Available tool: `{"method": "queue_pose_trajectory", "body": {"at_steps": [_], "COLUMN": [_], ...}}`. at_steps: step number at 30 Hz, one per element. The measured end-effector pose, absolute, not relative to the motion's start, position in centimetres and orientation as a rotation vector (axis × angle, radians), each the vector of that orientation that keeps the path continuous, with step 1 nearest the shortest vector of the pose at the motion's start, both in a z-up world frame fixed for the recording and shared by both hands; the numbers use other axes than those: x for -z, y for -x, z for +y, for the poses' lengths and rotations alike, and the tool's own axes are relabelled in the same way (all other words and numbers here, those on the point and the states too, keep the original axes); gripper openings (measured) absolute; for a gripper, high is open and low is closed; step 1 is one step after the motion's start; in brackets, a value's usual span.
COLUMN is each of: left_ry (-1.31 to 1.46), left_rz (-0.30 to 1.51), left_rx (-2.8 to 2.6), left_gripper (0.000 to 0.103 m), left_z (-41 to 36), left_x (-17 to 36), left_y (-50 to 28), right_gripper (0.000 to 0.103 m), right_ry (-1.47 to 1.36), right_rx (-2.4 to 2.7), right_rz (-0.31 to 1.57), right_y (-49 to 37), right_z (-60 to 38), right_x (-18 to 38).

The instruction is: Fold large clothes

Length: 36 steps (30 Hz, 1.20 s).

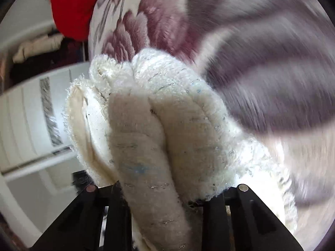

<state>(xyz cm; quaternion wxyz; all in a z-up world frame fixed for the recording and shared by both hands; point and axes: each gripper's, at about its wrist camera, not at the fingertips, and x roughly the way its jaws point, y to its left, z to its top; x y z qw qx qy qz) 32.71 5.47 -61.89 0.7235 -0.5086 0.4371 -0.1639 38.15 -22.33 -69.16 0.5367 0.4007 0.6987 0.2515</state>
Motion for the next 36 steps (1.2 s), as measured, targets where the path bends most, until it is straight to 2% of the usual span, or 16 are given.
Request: {"method": "queue_pose_trajectory", "body": {"at_steps": [1, 2, 3, 4, 6, 8, 9, 10, 11, 13, 15, 23, 28, 36], "left_ry": [1.124, 1.132, 1.150, 1.162, 1.119, 1.060, 1.052, 1.044, 1.046, 1.063, 1.048, 0.994, 0.923, 0.849], "left_rz": [0.993, 1.008, 1.017, 1.018, 1.010, 0.998, 0.999, 0.998, 1.000, 0.999, 1.002, 0.973, 0.981, 1.027], "left_rx": [0.367, 0.375, 0.384, 0.391, 0.384, 0.371, 0.367, 0.360, 0.355, 0.350, 0.352, 0.422, 0.480, 0.527], "left_gripper": [0.077, 0.080, 0.085, 0.086, 0.087, 0.080, 0.074, 0.069, 0.066, 0.063, 0.063, 0.062, 0.062, 0.062], "left_z": [5.8, 5.8, 6.0, 6.1, 5.9, 5.2, 5.1, 5.0, 5.1, 5.5, 5.7, 6.0, 4.6, 3.1], "left_x": [62.4, 62.8, 63.2, 63.4, 63.0, 62.0, 61.7, 61.3, 61.1, 60.8, 60.3, 56.7, 55.2, 58.5], "left_y": [-33.2, -33.6, -34.2, -34.5, -34.9, -35.1, -35.0, -34.9, -34.9, -34.9, -35.4, -42.1, -50.9, -65.9], "right_gripper": [0.026, 0.027, 0.032, 0.042, 0.053, 0.054, 0.053, 0.041, 0.038, 0.031, 0.028, 0.026, 0.026, 0.026], "right_ry": [-0.952, -0.947, -0.964, -0.997, -1.024, -1.010, -1.007, -1.011, -1.014, -1.025, -1.056, -1.141, -1.183, -1.200], "right_rx": [-0.605, -0.612, -0.613, -0.613, -0.622, -0.641, -0.633, -0.624, -0.620, -0.613, -0.614, -0.658, -0.632, -0.550], "right_rz": [1.666, 1.662, 1.651, 1.640, 1.643, 1.652, 1.649, 1.641, 1.642, 1.629, 1.611, 1.480, 1.386, 1.301], "right_y": [-37.4, -36.8, -36.4, -36.4, -36.6, -37.0, -37.0, -37.0, -37.1, -37.1, -36.7, -37.9, -42.6, -54.8], "right_z": [-22.6, -23.0, -23.4, -23.5, -23.3, -22.4, -22.0, -21.7, -20.9, -20.2, -19.9, -21.0, -22.1, -24.4], "right_x": [69.1, 69.2, 69.5, 69.9, 70.8, 71.4, 71.5, 71.5, 71.5, 70.5, 69.7, 65.4, 63.5, 64.9]}}
